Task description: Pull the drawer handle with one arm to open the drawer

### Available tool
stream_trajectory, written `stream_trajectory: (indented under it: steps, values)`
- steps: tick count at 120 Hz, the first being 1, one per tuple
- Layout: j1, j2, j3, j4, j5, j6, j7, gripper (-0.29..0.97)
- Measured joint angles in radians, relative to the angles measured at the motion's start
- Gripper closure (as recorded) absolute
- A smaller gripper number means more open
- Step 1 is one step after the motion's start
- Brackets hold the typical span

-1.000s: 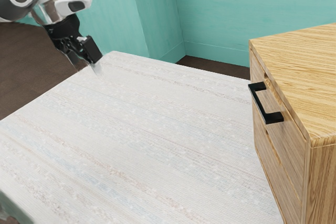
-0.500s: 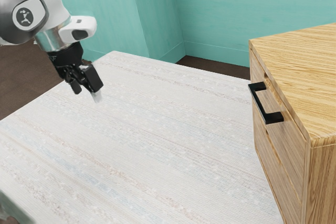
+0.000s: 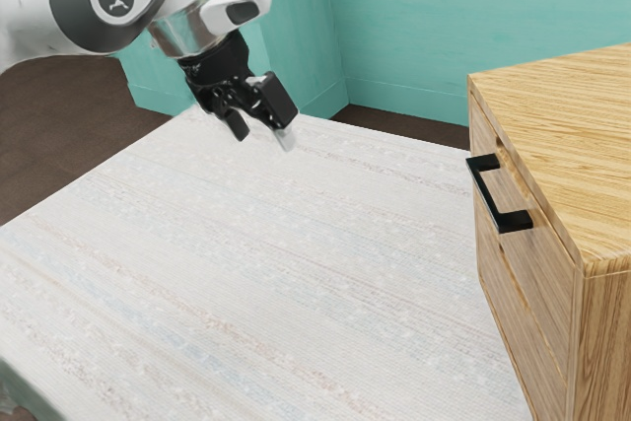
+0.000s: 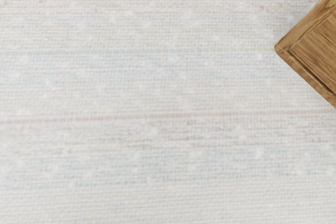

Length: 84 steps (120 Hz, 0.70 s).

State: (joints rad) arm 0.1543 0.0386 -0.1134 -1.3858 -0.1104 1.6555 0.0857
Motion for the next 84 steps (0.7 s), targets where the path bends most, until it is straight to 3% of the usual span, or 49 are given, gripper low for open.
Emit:
stream_trajectory:
  steps: [17,30,51,70,84]
  values:
    - [-0.020,0.079,-0.084,0.063,-0.017,0.023,-0.123,0.00]
    - [-0.075,0.081,-0.059,0.038,-0.019,0.031,-0.228,0.00]
    - [-0.081,0.069,-0.025,0.016,-0.025,0.039,-0.383,0.00]
    - [-0.084,0.124,-0.074,0.091,-0.036,0.070,-0.488,0.00]
    - [-0.139,0.087,-0.095,0.059,-0.034,0.082,-0.551,0.00]
